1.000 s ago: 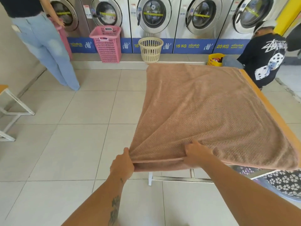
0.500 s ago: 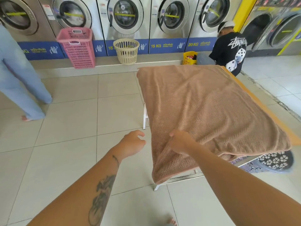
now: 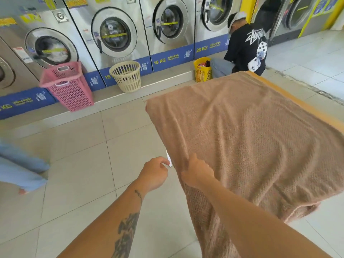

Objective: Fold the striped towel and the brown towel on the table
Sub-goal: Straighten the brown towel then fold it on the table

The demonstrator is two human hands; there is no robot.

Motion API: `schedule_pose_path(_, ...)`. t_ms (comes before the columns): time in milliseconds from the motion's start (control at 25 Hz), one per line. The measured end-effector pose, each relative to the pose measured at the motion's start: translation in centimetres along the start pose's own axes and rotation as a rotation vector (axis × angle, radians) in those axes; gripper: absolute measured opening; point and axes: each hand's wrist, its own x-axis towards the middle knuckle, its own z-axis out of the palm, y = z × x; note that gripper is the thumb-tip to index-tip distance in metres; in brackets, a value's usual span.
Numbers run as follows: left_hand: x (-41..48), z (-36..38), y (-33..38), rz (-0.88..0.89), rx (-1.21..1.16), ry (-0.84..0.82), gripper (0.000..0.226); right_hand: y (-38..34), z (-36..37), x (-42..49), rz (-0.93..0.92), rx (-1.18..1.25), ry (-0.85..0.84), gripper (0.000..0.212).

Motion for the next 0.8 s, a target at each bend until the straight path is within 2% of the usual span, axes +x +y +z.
schedule_pose_path(120, 3.7, -3.5, -0.4, -0.008, 0.005, -0.015, 0.034, -1.7, 0.3, 2.2, 0.046, -0.012, -0.056, 0.034)
schedule_pose_path(240, 7.4, -7.1, -1.1, 0.016, 0.021, -0.065, 0.035, -3.1, -0.5, 4.3, 0.028, -0.04, -0.166, 0.004)
schedule_pose_path(320, 10.7, -9.9, -1.6, 0.05, 0.039, -0.093, 0.034, -4.0, -1.8, 6.4, 0.067, -0.15, -0.237, 0.009)
schedule_pose_path(440, 15.7, -14.1, -1.8, 0.13, 0.079, -0.149, 0.033, -5.5, -2.5, 8.6, 0.215, -0.114, -0.115, 0.028)
schedule_pose_path(520, 18.7, -16.4, -1.8, 0.176, 0.083, -0.17, 0.032, -7.2, -2.1, 9.5, 0.291, -0.038, -0.001, 0.033)
schedule_pose_path(600, 21.3, -18.3, -1.5, 0.21, 0.102, -0.182, 0.031, -9.2, -1.4, 10.1, 0.334, 0.001, 0.031, 0.039)
schedule_pose_path(800, 28.0, -21.0, 0.9, 0.301, 0.185, -0.099, 0.034, -10.9, 0.5, 12.6, 0.406, -0.045, 0.154, 0.02)
